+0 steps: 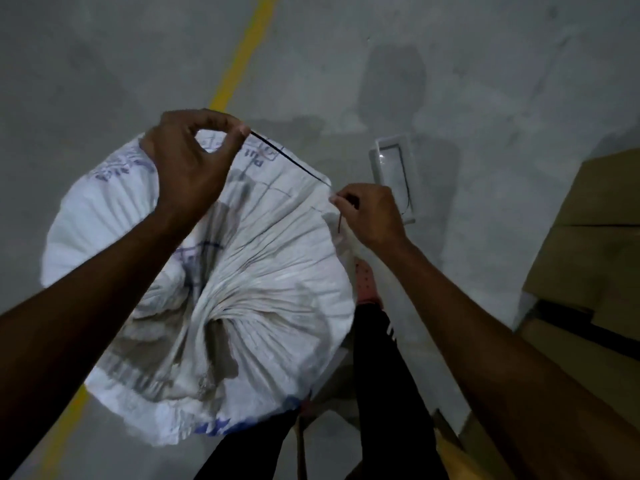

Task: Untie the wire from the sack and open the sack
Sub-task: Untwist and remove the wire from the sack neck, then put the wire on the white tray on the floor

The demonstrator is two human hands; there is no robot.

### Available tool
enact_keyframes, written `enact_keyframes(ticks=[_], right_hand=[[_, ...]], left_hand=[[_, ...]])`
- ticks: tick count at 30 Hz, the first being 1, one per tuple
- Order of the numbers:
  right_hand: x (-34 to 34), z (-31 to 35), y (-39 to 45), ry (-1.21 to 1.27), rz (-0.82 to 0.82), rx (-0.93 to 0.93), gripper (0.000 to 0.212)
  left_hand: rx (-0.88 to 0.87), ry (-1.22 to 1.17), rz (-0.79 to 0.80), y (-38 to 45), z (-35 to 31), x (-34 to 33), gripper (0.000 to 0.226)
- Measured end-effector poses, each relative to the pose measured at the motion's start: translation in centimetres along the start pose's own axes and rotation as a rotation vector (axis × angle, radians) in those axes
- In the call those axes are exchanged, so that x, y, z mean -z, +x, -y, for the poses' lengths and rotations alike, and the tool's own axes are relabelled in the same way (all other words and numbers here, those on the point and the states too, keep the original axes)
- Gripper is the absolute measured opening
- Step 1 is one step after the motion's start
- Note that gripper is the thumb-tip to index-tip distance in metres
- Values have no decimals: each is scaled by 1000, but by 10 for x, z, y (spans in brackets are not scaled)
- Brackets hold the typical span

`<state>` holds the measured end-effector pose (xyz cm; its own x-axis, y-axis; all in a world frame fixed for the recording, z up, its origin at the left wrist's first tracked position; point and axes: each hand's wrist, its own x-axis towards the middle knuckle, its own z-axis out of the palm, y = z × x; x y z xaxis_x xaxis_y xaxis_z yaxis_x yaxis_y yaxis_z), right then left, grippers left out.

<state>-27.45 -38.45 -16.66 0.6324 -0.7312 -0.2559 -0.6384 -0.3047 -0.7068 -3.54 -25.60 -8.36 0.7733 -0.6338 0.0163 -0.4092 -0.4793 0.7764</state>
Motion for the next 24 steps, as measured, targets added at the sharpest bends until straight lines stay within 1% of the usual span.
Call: enact_keyframes(ticks=[4,7,9,11,13,15,20,24], right_hand=[[53,-48,12,54,-105,-170,25],[72,-84,26,123,-208,-287,23],[74,-112,39,146,-261,-340,23],[73,-146,56,105,-274,-380,25],[70,-184,76,-16,-229,-407,21],[62,-224,98,-122,-183,-404,20],[14,-324,150,-252,-22,-400,27],[-41,-392,178,-398,96,-386,30]], left_hand=[[-28,137,161,-6,-25,-66,18],[-49,287,327,-17,-39,-137,27],[1,391,394,-26,-41,-194,33],[94,357,440,-33,-41,-255,30],[144,270,456,-38,-36,-313,19],[121,248,451,-39,-22,-368,16],[156,336,429,-29,50,-492,21],[228,421,474,-21,102,-558,22]])
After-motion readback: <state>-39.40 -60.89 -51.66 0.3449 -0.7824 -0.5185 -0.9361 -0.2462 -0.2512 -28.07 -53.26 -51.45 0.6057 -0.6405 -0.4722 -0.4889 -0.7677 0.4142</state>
